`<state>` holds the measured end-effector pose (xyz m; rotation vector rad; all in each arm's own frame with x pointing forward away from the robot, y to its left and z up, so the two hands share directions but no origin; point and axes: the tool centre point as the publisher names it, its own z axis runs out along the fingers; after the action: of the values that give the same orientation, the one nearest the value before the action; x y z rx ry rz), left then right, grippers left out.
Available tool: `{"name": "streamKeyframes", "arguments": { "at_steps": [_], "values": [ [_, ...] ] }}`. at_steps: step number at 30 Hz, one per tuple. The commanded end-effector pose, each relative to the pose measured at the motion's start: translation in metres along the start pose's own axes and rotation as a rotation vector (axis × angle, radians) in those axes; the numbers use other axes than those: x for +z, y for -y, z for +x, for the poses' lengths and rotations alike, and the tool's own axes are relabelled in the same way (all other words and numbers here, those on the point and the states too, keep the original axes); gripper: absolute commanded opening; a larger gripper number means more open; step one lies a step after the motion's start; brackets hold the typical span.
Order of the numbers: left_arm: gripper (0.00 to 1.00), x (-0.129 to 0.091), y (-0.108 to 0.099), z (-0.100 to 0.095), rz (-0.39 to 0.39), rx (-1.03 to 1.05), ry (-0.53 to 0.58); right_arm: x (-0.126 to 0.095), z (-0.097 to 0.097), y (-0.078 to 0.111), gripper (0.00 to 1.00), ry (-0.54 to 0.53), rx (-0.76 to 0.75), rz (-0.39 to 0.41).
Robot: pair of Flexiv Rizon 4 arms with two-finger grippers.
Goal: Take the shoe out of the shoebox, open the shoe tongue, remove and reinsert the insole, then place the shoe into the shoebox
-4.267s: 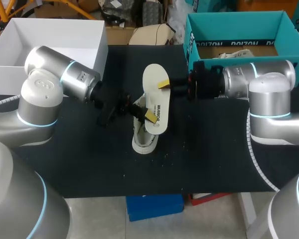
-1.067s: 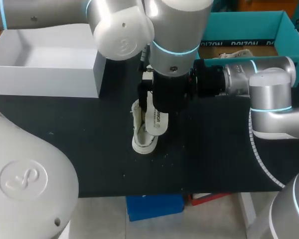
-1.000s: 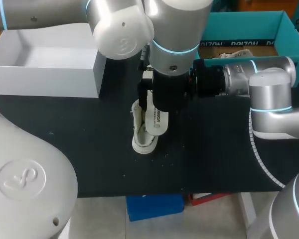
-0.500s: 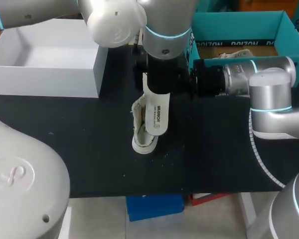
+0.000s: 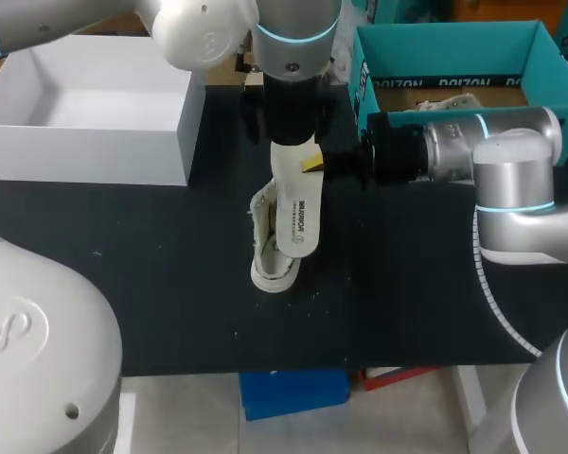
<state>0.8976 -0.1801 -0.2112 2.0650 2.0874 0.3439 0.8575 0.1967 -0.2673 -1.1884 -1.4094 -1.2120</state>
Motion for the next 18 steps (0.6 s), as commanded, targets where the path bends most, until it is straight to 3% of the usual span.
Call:
{"name": "streamKeyframes", "arguments": {
  "at_steps": [1,18],
  "values": [
    [1.00,0.004,-0.012,0.001,-0.004,0.000,0.005,0.001,0.000,0.001,0.00,0.000,0.000,-0.002],
    [1.00,0.002,-0.061,0.000,-0.062,-0.006,0.028,0.001,0.000,0.001,0.00,0.000,0.000,-0.002]
  ]
}}
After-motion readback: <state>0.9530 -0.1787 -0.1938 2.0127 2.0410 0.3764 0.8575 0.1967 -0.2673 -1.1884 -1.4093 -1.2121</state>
